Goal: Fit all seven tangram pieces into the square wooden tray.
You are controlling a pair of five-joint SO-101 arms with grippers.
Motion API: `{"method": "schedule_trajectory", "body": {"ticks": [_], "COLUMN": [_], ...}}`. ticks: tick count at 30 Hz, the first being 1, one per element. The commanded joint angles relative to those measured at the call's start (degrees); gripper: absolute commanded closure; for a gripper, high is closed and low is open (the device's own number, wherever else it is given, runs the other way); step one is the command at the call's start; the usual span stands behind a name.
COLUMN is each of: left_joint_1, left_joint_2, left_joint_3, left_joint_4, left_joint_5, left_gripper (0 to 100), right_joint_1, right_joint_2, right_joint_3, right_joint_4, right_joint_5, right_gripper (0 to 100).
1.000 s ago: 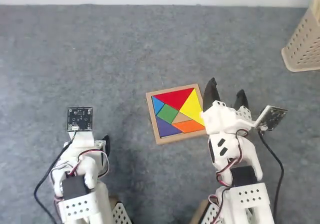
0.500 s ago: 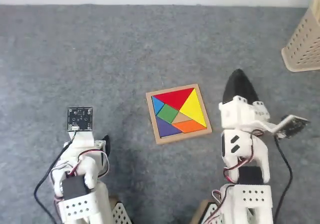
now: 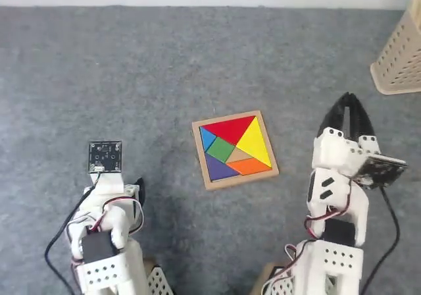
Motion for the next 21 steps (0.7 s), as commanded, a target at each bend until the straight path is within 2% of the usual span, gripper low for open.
{"method": "schedule_trajectory", "body": {"ticks": [1,5,7,13,16,21], "left_joint_1": [-0.3,-0.3,-0.3,-0.3,-0.3,-0.3], "left_joint_2": [-0.9,-0.9,-0.9,-0.9,-0.9,-0.9], "left_joint_3": [-0.2,-0.2,-0.2,-0.2,-0.2,-0.2], "left_joint_4": [0.2,0.2,0.2,0.2,0.2,0.2], "left_joint_5": [0.5,0.5,0.5,0.5,0.5,0.5], "left_gripper": [77,77,77,77,77,77], "right_joint_1": [0.6,0.2,0.1,-0.2,-3.4,-10.2], "right_joint_2": [-6.3,-19.2,-21.7,-19.4,-20.2,-20.2], "right_joint_3": [0.4,5.9,6.1,5.5,6.2,6.2], "right_joint_4": [-1.1,-0.3,4.1,16.5,21.2,35.9], "right_joint_5": [8.6,15.6,17.7,13.0,11.7,11.8], "right_gripper": [97.1,97.1,97.1,97.1,96.9,96.8]}}
